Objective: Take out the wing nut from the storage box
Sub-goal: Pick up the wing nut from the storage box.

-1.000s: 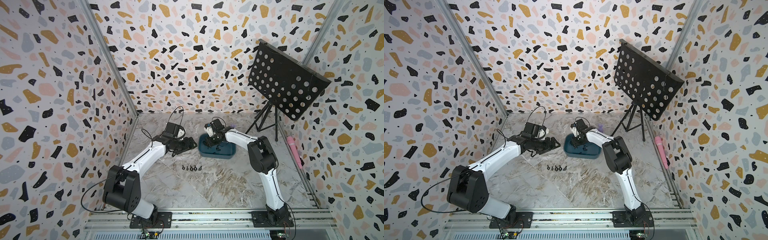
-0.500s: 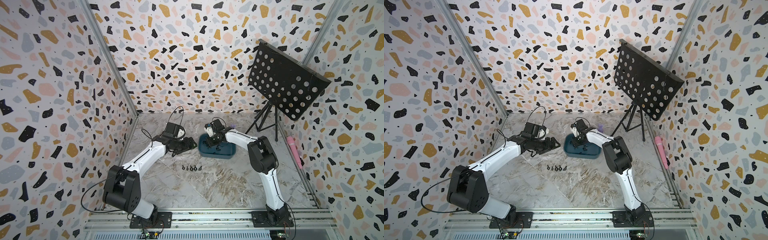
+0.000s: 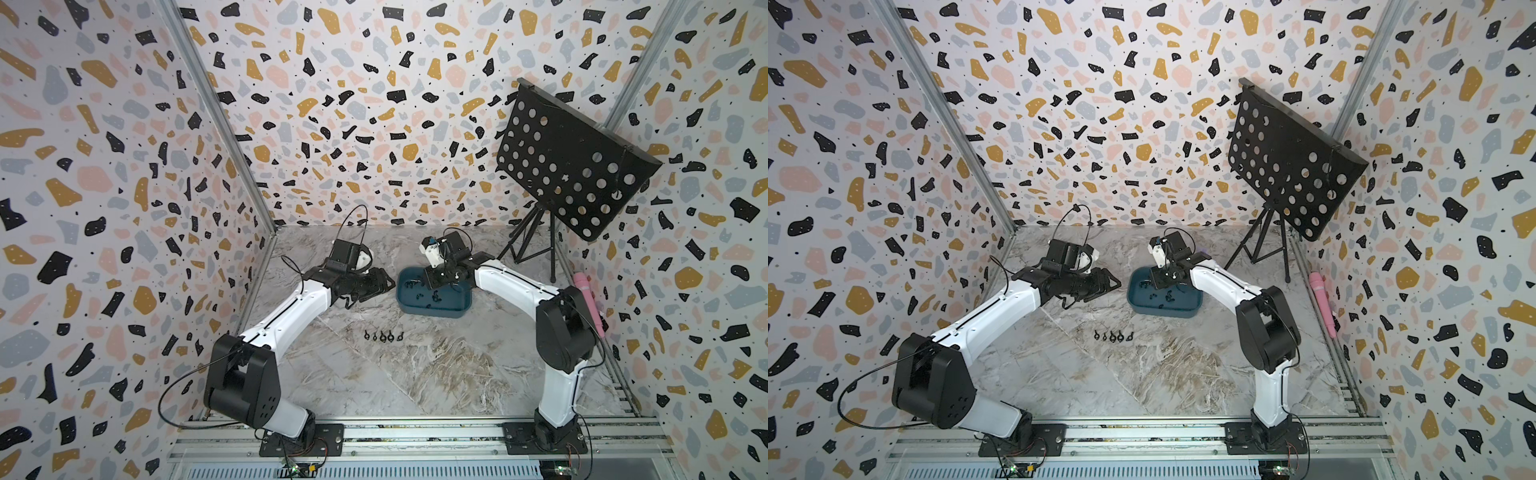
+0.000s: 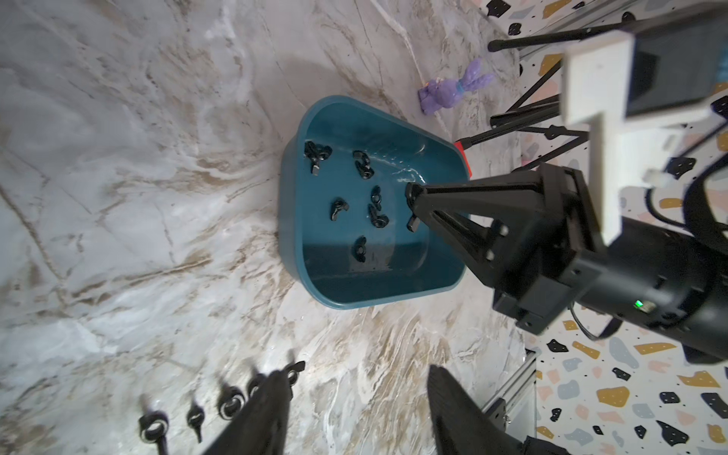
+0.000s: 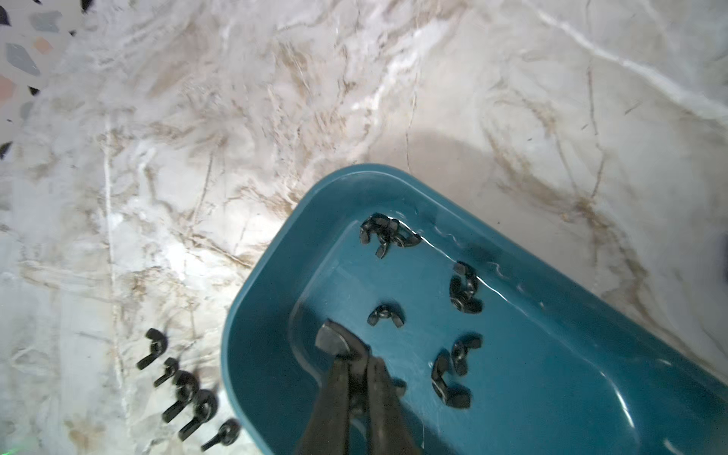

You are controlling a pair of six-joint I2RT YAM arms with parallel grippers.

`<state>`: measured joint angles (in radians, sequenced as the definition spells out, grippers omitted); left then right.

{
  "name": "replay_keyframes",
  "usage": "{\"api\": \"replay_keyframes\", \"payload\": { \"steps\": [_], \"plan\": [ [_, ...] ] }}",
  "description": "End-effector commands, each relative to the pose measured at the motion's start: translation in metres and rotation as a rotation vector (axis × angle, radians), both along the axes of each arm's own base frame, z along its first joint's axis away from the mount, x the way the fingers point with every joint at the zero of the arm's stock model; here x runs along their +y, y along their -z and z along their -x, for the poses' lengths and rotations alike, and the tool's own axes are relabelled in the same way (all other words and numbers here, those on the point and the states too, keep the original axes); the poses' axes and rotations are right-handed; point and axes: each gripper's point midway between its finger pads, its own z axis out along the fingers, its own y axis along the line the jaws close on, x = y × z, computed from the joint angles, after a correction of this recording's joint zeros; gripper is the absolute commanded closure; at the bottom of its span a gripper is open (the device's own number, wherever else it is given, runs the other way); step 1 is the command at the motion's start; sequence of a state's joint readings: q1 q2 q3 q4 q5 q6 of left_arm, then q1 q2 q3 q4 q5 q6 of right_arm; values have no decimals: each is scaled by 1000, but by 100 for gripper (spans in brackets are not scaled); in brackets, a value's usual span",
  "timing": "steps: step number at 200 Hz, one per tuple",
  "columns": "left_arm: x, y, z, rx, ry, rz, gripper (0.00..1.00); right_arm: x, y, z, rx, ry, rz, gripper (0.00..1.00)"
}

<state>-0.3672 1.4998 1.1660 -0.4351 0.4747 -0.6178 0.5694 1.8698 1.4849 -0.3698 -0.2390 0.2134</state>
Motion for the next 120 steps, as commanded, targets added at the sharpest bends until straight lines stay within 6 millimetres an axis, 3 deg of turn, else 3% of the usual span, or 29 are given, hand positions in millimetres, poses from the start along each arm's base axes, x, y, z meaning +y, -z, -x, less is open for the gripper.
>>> {"api": "replay_keyframes", "payload": {
  "steps": [1,61,120],
  "plan": [
    [-22,-26,-1,-49,31,65,44,-8,-23,14,-12,13,-46,94],
    [-62,-41,2,-59,78,154,55,-20,-51,55,0,11,-148,93],
    [-82,-38,11,-49,119,166,65,-6,-75,81,-5,-62,-225,93]
  ]
}}
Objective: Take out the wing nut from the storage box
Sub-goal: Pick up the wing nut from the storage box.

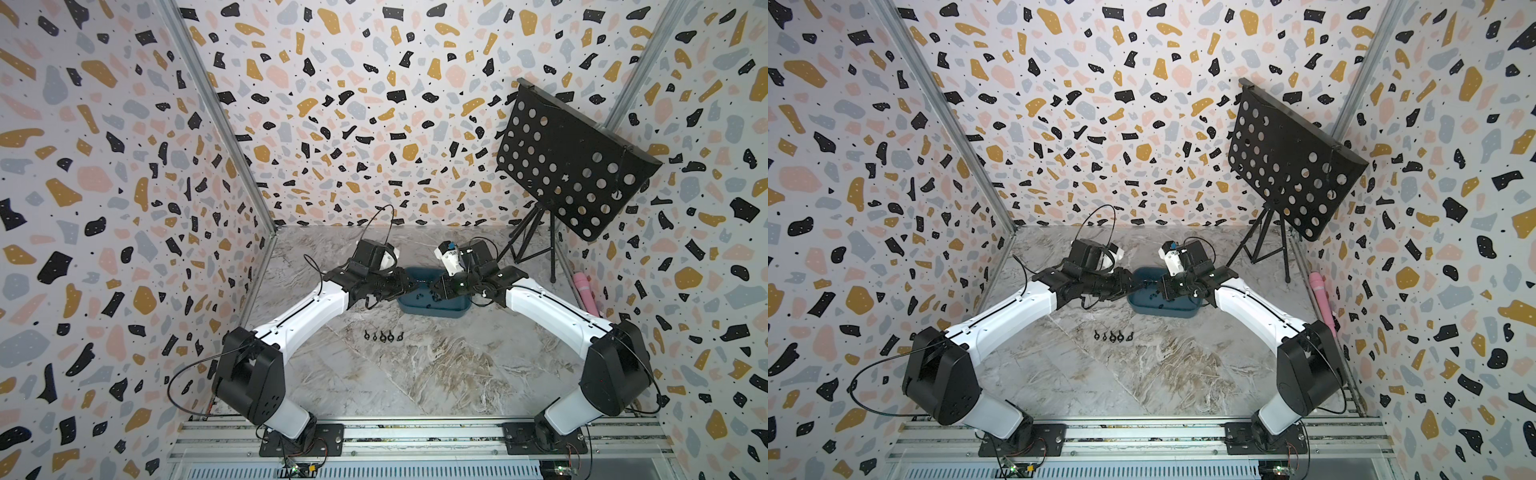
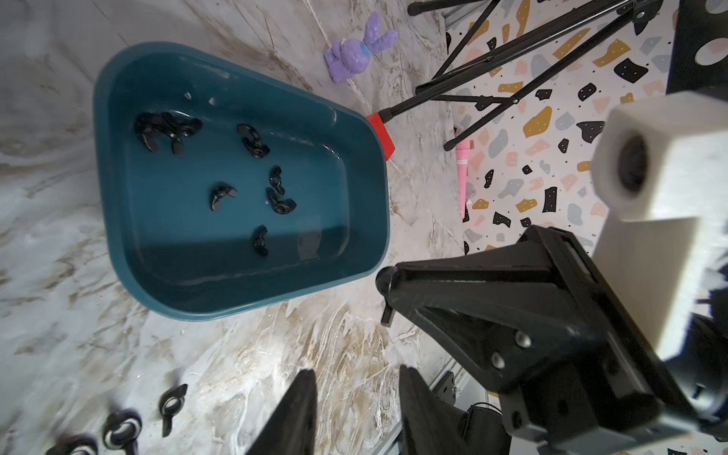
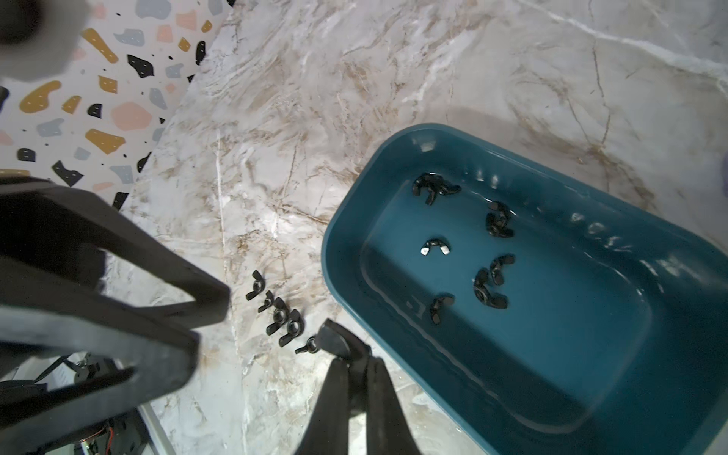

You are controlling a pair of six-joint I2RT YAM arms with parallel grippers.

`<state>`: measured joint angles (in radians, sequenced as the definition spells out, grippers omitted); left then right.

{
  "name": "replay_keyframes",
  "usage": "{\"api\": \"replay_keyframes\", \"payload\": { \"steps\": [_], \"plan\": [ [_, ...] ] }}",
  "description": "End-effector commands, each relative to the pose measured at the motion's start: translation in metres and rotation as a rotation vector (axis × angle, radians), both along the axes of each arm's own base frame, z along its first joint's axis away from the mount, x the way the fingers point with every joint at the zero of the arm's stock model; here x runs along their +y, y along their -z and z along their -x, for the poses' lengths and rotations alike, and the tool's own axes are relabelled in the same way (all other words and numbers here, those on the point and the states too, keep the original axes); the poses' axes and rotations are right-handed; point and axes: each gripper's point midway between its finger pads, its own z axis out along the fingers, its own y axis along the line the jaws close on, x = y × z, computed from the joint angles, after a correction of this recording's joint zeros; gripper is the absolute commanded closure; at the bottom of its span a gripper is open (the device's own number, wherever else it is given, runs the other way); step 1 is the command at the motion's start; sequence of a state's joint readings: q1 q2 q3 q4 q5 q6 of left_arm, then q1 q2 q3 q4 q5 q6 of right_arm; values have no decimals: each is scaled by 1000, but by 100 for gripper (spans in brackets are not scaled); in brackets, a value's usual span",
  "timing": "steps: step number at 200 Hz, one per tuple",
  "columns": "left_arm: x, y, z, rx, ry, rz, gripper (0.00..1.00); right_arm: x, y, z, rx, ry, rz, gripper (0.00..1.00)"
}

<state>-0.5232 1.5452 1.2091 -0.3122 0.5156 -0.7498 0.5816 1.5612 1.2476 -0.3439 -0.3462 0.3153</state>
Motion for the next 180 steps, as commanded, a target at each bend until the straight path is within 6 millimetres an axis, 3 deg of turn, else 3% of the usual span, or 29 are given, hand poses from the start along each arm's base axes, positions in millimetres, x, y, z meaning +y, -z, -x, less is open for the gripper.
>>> {"api": "replay_keyframes", "payload": {
  "steps": [1,93,153,180],
  "plan": [
    [-12,-17,-4,-44,16,44,66,11,-26,14,-30,-47,-69,93],
    [-15,-20,0,-50,13,60,68,25,-27,24,-16,-84,-95,93],
    [-19,-19,0,-47,25,78,79,32,-32,30,-19,-109,-119,93],
    [-20,-18,0,-45,30,83,88,34,-34,31,-22,-116,-127,93]
  ]
}}
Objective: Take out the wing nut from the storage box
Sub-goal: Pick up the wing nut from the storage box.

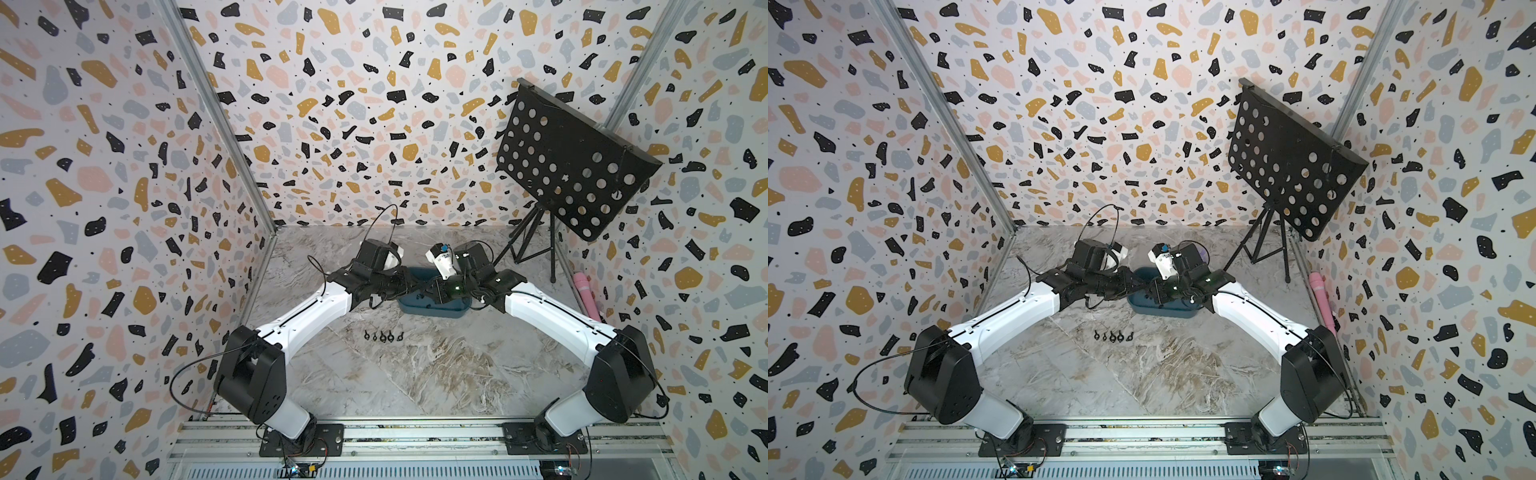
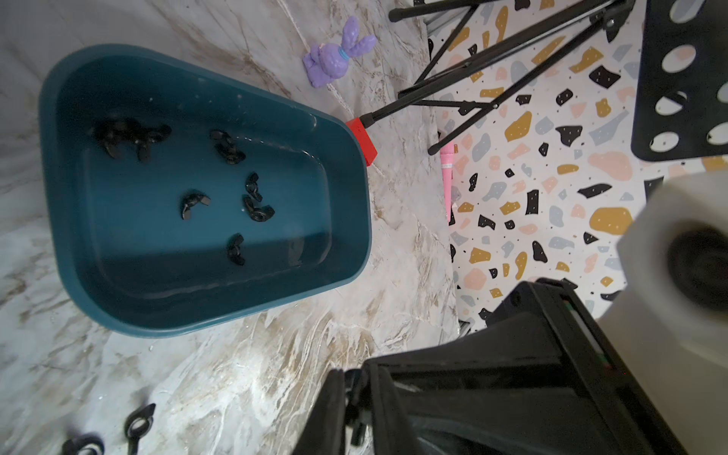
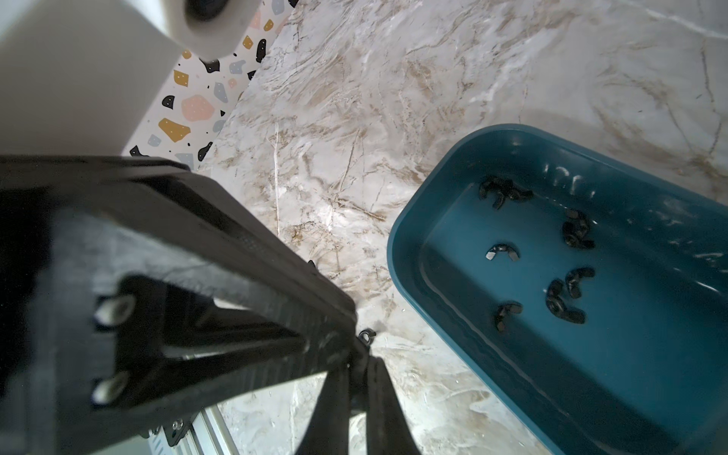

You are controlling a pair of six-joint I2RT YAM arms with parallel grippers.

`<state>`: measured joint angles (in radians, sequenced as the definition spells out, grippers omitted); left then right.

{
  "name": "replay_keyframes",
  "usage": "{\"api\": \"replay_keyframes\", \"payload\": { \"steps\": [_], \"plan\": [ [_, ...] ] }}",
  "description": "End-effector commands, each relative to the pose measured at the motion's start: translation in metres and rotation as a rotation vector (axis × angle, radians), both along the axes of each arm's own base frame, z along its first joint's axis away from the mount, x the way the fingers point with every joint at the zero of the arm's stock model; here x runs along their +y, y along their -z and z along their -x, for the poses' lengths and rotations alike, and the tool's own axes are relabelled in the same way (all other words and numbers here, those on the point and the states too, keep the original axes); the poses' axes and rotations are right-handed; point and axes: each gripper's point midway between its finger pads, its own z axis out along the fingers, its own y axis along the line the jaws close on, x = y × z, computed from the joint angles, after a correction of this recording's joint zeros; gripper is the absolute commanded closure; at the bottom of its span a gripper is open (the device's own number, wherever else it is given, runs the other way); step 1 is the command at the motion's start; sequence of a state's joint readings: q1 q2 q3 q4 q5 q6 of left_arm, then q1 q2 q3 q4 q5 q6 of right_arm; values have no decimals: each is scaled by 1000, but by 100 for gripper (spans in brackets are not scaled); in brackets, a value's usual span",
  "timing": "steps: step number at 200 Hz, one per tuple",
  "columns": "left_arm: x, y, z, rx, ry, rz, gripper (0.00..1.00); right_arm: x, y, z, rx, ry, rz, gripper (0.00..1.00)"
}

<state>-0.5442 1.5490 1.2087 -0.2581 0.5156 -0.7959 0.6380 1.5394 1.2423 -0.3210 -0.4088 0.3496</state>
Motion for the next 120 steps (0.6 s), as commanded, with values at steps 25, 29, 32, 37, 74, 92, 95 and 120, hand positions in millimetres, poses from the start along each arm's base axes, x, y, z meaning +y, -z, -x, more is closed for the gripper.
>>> {"api": "replay_keyframes", "payload": {
  "steps": [25,29,32,37,74,92,95,120],
  "plan": [
    [-10,-11,1,-40,38,47,97,9,-22,6,-38,-34,-64,93],
    [-10,-10,1,-36,38,46,99,9,-21,6,-38,-34,-62,93],
    [-10,-11,1,-39,39,49,100,9,-21,6,-38,-34,-62,93],
    [-10,-11,1,-40,39,48,100,9,-21,6,-37,-32,-61,92],
    [-6,-9,3,-43,29,39,100,7,-16,4,-20,-9,-48,77],
    [-3,-5,7,-43,27,26,100,0,-12,2,-18,25,-25,69],
    [-2,-4,7,-43,27,23,100,-1,-12,2,-20,31,-21,66],
    [7,4,13,-40,21,-29,100,-18,-6,1,-30,101,25,49]
  ]
}}
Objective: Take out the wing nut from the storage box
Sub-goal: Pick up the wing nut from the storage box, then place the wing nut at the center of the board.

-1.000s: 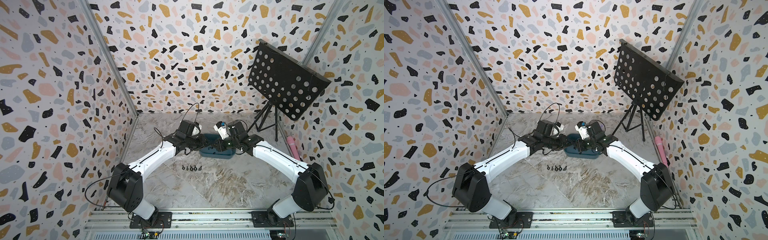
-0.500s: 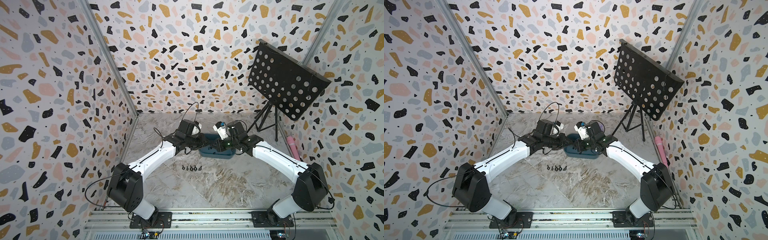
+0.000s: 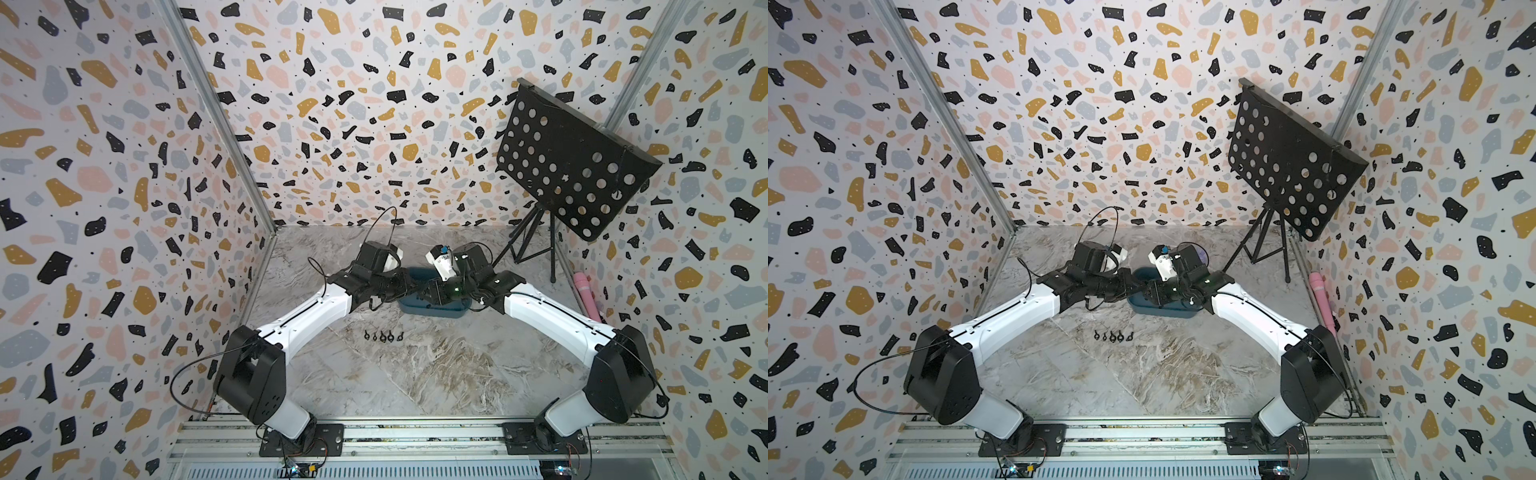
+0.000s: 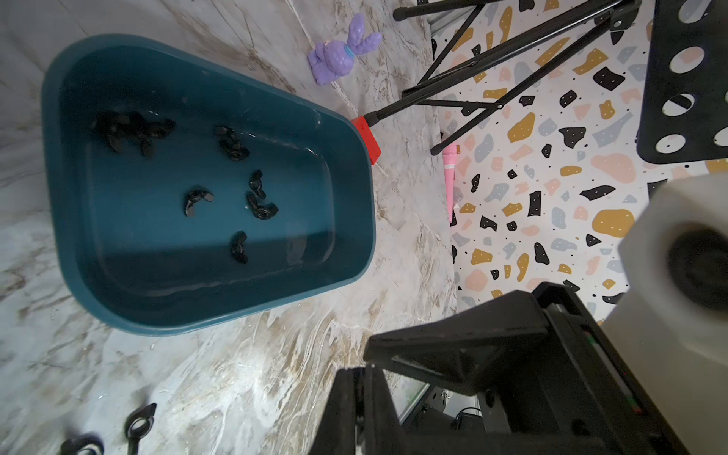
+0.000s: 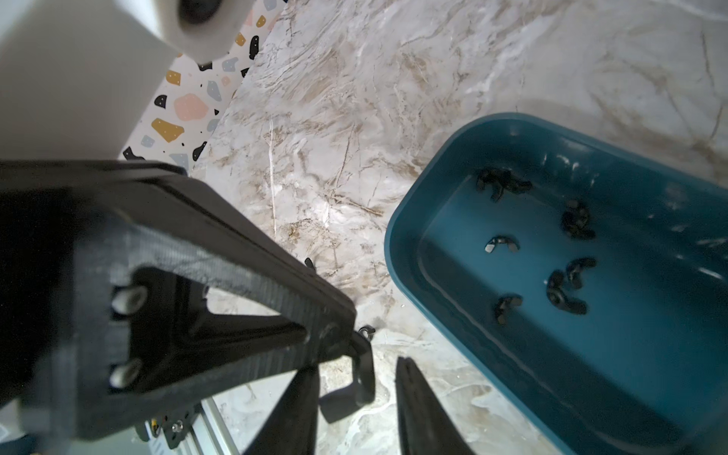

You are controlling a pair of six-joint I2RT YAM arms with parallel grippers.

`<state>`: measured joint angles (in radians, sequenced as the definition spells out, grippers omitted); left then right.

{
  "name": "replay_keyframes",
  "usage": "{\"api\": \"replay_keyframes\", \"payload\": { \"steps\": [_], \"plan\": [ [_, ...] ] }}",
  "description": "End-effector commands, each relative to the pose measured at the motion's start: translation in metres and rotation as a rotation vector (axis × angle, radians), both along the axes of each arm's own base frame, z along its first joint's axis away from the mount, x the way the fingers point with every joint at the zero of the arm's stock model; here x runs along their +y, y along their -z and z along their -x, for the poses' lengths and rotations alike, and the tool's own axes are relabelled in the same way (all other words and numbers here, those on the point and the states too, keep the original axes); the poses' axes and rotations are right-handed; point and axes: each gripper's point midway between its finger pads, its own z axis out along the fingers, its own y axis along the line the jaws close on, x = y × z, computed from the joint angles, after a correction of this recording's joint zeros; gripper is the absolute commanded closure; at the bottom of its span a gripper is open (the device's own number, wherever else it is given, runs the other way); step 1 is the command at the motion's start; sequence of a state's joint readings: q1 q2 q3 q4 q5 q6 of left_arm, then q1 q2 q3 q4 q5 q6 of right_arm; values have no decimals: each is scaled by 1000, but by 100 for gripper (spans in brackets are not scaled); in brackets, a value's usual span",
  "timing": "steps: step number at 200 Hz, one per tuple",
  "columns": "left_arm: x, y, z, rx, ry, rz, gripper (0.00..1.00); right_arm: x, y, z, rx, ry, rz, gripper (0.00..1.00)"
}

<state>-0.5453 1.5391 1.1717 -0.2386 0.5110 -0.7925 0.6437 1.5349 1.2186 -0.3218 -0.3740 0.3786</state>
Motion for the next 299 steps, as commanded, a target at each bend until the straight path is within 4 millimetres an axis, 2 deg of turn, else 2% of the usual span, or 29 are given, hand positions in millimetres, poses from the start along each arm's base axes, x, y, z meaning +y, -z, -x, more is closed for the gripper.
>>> {"api": "replay_keyframes", "payload": {
  "steps": [1,19,46,82,114,143,199,238,299],
  "plan": [
    [5,-4,9,-42,21,-25,100,-15,-15,1,-53,65,8,49],
    [13,6,15,-32,18,-71,100,-30,-8,5,-56,104,40,39],
    [18,24,25,-10,21,-130,100,-51,3,16,-41,141,81,33],
    [17,55,47,17,54,-247,100,-75,14,32,-31,175,119,24],
    [15,87,55,48,70,-348,100,-90,17,38,-43,200,142,15],
    [9,112,55,75,87,-424,100,-96,17,40,-49,210,156,0],
    [13,155,48,159,78,-546,100,-105,13,40,-65,220,167,0],
    [8,158,42,163,77,-554,100,-106,13,39,-65,221,164,0],
    [12,165,41,181,83,-597,100,-106,13,37,-63,226,162,0]
  ]
}}
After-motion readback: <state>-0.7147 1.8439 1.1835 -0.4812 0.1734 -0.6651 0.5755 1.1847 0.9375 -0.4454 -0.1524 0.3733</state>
